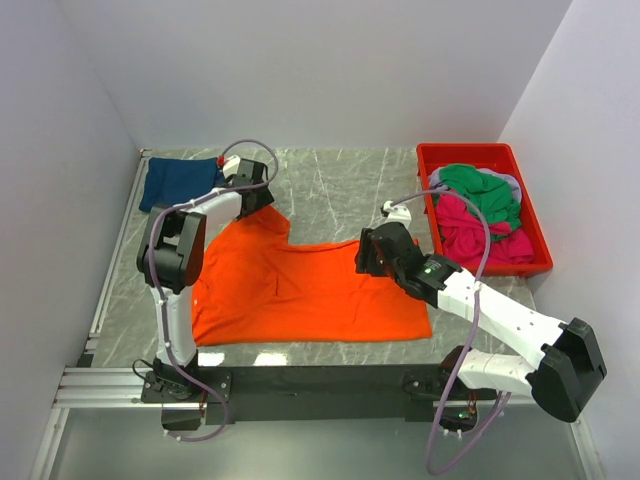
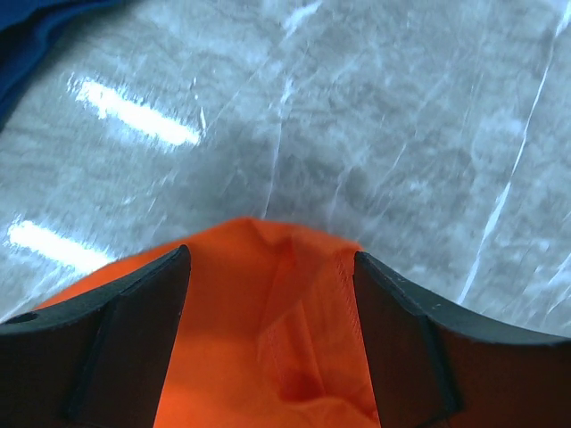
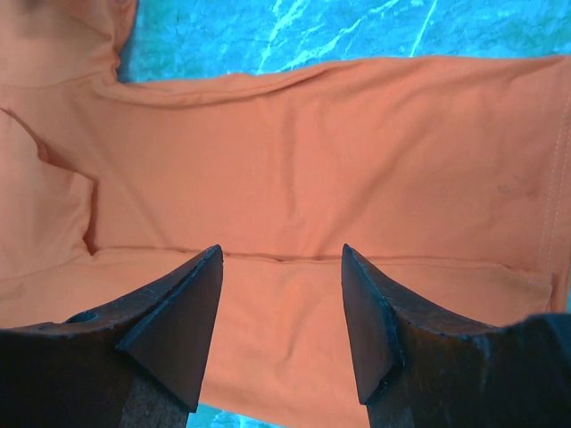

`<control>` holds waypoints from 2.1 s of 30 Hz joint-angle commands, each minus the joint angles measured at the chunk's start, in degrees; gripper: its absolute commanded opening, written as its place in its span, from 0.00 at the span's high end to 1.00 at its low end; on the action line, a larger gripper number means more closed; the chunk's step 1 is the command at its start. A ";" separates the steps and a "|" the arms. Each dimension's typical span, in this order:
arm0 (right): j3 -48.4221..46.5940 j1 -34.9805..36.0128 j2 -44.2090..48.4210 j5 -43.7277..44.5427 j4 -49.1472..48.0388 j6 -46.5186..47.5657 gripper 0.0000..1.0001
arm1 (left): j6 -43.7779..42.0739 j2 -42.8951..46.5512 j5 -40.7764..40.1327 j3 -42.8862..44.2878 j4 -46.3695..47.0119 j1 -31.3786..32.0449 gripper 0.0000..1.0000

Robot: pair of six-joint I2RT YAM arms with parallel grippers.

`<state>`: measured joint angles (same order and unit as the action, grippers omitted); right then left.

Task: Fold and stack the t-shirts
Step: Fold the tshirt

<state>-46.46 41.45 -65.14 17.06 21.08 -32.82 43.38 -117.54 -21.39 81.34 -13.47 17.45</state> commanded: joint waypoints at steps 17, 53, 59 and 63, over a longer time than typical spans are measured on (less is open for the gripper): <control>2.33 -0.32 0.55 -0.98 -2.71 1.62 0.38 | 2.86 -4.46 3.28 6.99 1.35 -1.10 0.47; -7.93 -14.10 -15.52 2.45 -0.69 4.78 0.38 | 1.36 5.38 5.74 -1.71 3.98 -1.19 0.99; -14.26 -19.29 -24.22 5.61 0.01 5.48 0.38 | 0.48 8.55 6.27 -3.64 4.77 -1.19 0.99; -18.05 -21.84 -30.38 7.11 0.72 5.75 0.38 | 0.04 10.22 7.32 -5.22 5.56 -1.19 0.99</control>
<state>-61.01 21.17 -92.49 21.12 21.50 -28.10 44.73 -111.00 -15.55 77.34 -10.00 16.47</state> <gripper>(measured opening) 0.622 0.014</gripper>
